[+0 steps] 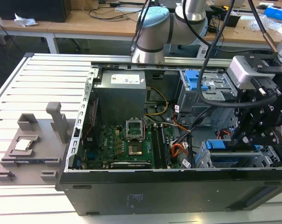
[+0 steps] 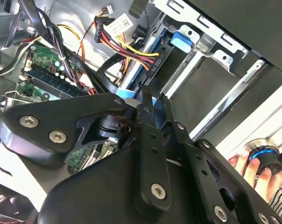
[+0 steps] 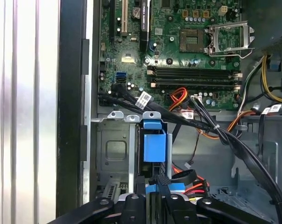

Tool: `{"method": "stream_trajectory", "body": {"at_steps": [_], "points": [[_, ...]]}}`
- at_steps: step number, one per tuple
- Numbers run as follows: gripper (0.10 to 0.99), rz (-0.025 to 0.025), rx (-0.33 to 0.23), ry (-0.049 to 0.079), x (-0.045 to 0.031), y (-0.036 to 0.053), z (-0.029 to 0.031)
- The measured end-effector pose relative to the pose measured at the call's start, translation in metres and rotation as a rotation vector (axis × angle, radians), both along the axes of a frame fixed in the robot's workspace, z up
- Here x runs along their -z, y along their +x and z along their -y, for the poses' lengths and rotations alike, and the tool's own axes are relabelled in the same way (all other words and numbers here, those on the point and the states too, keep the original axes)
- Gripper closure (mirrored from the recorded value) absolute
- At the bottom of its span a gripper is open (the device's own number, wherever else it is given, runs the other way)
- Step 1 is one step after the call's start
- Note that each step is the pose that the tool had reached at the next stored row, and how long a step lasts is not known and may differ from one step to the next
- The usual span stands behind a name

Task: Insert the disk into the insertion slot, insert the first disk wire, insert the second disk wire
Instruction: 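Insert the second disk wire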

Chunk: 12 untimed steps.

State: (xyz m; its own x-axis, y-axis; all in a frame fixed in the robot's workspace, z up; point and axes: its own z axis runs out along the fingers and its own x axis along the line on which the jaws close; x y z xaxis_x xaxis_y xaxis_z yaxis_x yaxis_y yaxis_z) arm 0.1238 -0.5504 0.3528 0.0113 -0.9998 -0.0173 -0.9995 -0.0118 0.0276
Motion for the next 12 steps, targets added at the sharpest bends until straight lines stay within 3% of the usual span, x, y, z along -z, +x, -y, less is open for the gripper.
{"method": "stream_trajectory", "body": {"at_steps": [5, 12], "points": [[0.847, 0.0000, -0.016, 0.005, 0.0000, -0.0018, -0.0053], [0.847, 0.0000, -0.033, 0.010, 0.0000, -0.0047, -0.0223]]}}
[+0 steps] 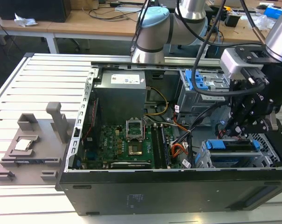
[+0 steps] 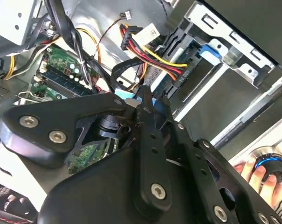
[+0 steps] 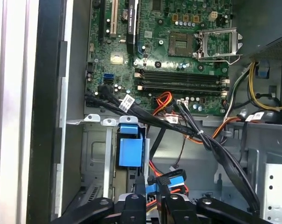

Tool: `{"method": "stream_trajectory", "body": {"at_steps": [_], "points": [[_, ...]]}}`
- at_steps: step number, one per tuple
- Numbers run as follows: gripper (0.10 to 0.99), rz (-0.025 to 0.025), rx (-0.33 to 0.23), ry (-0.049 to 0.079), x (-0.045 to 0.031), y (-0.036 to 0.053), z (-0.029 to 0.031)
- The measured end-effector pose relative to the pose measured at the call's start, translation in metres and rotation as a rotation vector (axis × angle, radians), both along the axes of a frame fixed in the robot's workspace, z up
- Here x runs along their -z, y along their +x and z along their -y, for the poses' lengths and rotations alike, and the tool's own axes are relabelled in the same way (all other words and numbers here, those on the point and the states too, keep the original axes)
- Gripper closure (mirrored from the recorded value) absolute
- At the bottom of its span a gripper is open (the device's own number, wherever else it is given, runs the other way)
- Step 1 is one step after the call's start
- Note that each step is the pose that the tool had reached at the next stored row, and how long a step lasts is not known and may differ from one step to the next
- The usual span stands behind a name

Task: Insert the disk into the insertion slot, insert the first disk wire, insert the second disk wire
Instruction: 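Insert the second disk wire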

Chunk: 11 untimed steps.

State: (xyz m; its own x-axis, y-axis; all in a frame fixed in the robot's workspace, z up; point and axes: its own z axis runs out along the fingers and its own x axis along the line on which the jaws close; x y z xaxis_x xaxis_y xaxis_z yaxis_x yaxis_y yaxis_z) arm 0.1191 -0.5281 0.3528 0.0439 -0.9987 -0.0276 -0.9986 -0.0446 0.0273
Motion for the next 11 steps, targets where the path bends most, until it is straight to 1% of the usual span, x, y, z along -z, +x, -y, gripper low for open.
{"method": "stream_trajectory", "body": {"at_steps": [2, 5, 8, 10, 11], "points": [[0.847, 0.0000, -0.003, 0.001, 0.0001, -0.0013, -0.0018], [0.847, 0.0000, -0.009, 0.001, 0.0001, -0.0022, -0.0077], [0.847, 0.0000, -0.016, 0.001, 0.0001, -0.0029, -0.0152], [0.847, 0.0000, -0.019, 0.002, 0.0001, -0.0034, -0.0190], [0.847, 0.0000, -0.022, 0.002, 0.0001, -0.0046, -0.0229]]}}
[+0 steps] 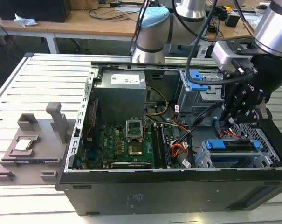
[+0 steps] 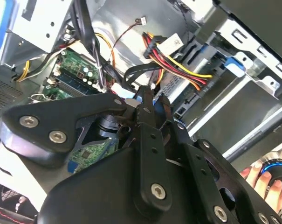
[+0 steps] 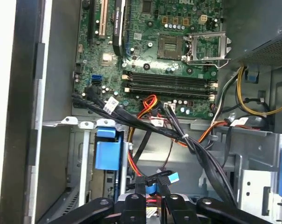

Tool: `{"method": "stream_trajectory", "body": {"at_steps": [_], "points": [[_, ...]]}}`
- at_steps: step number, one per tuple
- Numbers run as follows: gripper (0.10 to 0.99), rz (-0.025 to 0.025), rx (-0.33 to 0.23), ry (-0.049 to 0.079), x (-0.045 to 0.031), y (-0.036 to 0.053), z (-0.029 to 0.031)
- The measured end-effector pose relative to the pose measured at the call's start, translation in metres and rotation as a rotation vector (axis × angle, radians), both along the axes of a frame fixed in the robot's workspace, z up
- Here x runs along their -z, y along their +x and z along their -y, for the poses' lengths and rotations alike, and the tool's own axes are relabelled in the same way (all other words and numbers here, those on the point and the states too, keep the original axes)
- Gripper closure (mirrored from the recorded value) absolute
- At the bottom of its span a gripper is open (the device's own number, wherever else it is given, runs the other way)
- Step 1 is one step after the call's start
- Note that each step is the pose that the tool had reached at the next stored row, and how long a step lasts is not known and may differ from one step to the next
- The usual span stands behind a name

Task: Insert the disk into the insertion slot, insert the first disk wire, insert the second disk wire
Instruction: 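Insert the second disk wire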

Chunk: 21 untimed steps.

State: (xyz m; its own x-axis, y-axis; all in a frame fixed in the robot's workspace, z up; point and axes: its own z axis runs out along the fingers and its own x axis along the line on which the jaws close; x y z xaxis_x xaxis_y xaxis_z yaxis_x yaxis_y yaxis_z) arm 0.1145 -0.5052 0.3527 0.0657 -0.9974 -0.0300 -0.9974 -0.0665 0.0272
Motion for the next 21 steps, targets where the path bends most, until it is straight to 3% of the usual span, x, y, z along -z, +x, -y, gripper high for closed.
{"method": "stream_trajectory", "body": {"at_steps": [4, 7, 12, 15, 18, 21], "points": [[0.847, 0.0000, -0.007, 0.003, 0.0001, -0.0058, -0.0067], [0.847, 0.0000, -0.012, 0.003, 0.0001, -0.0072, -0.0085], [0.847, 0.0010, -0.018, 0.004, -0.0061, -0.0083, -0.0093], [0.847, 0.0010, -0.019, 0.003, -0.0049, -0.0118, -0.0092], [0.847, 0.0010, -0.047, 0.003, -0.0027, -0.0136, -0.0089], [0.847, 0.0009, -0.129, 0.004, -0.0013, -0.0140, -0.0088]]}}
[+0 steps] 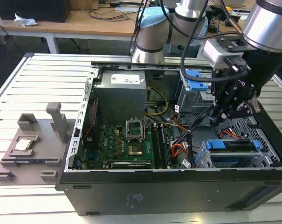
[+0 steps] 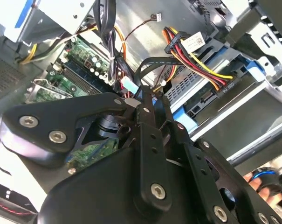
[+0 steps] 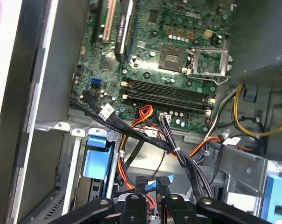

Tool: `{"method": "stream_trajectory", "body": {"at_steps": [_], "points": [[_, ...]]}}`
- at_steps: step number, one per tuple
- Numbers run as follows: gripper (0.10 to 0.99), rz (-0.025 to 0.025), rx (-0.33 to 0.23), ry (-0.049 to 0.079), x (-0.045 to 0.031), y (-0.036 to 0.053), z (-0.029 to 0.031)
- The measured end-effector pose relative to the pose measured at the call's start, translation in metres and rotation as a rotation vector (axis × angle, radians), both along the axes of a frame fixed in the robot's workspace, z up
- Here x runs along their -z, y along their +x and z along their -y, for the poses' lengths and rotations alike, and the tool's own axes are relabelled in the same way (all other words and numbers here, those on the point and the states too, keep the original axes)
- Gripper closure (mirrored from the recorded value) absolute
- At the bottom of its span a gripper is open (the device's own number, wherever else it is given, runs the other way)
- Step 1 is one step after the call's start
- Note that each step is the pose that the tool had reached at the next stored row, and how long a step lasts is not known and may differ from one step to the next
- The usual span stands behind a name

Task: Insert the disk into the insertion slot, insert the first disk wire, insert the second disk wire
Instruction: 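Insert the second disk wire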

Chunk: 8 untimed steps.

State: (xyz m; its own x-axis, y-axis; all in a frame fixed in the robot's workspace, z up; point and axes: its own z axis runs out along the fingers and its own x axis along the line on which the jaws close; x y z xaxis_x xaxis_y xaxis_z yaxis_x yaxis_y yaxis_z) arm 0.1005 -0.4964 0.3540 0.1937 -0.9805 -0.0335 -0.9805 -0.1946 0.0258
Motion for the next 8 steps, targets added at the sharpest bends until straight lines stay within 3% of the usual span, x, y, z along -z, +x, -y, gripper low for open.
{"method": "stream_trajectory", "body": {"at_steps": [6, 8], "points": [[0.847, -0.0001, -0.001, -0.006, 0.0085, -0.0001, 0.0000], [0.847, -0.0001, -0.001, -0.014, 0.0127, -0.0001, 0.0000]]}}
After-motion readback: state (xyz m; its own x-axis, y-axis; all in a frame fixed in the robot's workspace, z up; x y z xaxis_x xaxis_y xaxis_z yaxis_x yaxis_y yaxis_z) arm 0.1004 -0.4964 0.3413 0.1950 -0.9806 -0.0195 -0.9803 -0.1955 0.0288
